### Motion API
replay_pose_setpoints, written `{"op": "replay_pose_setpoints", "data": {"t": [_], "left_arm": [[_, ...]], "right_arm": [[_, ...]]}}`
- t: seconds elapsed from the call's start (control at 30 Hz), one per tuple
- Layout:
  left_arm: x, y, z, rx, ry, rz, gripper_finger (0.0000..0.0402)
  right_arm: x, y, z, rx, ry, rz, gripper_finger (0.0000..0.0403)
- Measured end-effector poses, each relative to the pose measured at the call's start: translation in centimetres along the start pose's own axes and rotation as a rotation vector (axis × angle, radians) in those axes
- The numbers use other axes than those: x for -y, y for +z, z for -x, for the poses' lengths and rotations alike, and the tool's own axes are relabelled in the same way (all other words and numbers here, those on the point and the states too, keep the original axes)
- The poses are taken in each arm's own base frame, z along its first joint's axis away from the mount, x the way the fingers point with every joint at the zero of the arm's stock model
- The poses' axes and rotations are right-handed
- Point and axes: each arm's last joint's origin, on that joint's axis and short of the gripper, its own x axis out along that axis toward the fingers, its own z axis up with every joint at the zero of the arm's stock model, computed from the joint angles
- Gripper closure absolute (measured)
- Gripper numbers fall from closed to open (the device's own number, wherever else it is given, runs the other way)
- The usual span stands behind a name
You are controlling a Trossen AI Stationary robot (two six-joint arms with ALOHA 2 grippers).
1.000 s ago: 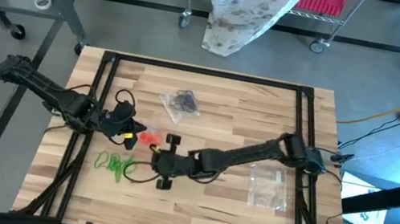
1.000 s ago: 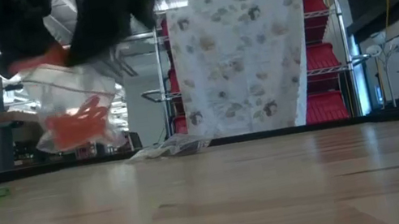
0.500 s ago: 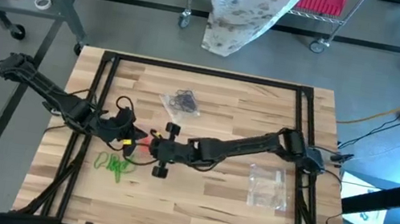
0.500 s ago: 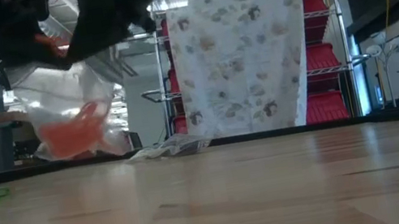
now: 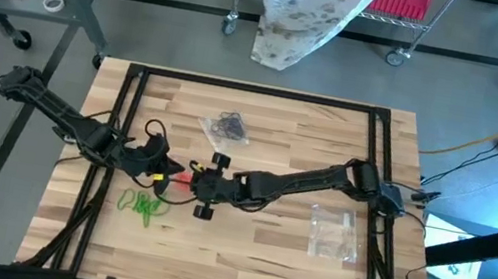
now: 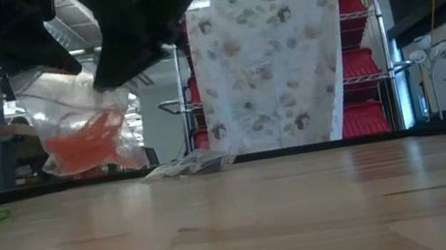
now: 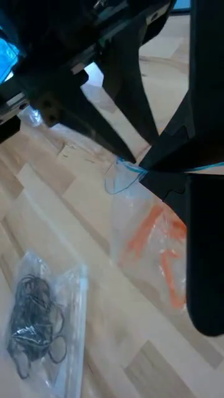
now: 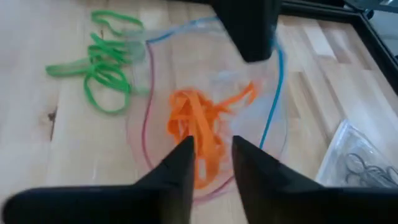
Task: Sort rubber bands
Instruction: Put the orange rubber band into the transparent zip bag, then close the transparent zip bag
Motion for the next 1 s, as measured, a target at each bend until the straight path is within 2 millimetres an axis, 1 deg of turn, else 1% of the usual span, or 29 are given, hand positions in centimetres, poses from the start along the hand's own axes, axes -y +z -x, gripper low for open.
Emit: {"op": "replay_pose_setpoints", "data": {"t": [0.1,0.17,0.2,0.3,0.4,0.47,0.5,0.6,0.73,0.8,0.9,1.0], "left_arm": [[0.0,0.0,0.0,-0.002,-0.002,0.000,0.0402],[0.0,0.0,0.0,-0.010,-0.008,-0.009,0.0402],[0.0,-0.1,0.0,-0.020,-0.017,-0.020,0.0402],[0.2,-0.2,0.0,-0.055,-0.048,-0.044,0.0402],[0.4,-0.4,0.2,-0.074,-0.081,-0.088,0.0402],[0.8,-0.5,0.3,-0.072,-0.116,-0.117,0.0402],[1.0,-0.6,0.4,-0.072,-0.133,-0.136,0.0402],[1.4,-0.7,0.6,-0.069,-0.181,-0.174,0.0402],[1.7,-0.9,0.8,-0.073,-0.200,-0.195,0.0402],[1.7,-1.0,0.9,-0.077,-0.203,-0.200,0.0402],[1.7,-1.0,0.9,-0.079,-0.202,-0.204,0.0402],[1.7,-1.0,0.9,-0.080,-0.201,-0.205,0.0402]], "right_arm": [[0.0,0.2,0.2,0.010,0.006,-0.008,0.0269],[0.2,0.2,0.6,-0.010,0.009,0.005,0.0248],[0.4,0.3,1.1,-0.018,0.020,0.008,0.0239],[0.6,1.1,3.9,-0.033,0.067,0.046,0.0224],[0.8,1.7,7.1,-0.054,0.086,0.123,0.0220],[0.8,1.6,8.2,-0.076,0.095,0.175,0.0220],[0.7,1.4,8.3,-0.085,0.107,0.202,0.0220],[0.6,0.5,7.8,-0.113,0.138,0.269,0.0220],[-0.1,-1.9,5.5,-0.104,0.146,0.353,0.0222],[-0.3,-2.8,4.3,-0.051,0.143,0.348,0.0230],[-0.5,-2.9,3.7,0.049,0.137,0.339,0.0244],[-0.6,-2.5,3.5,0.122,0.129,0.403,0.0253]]}}
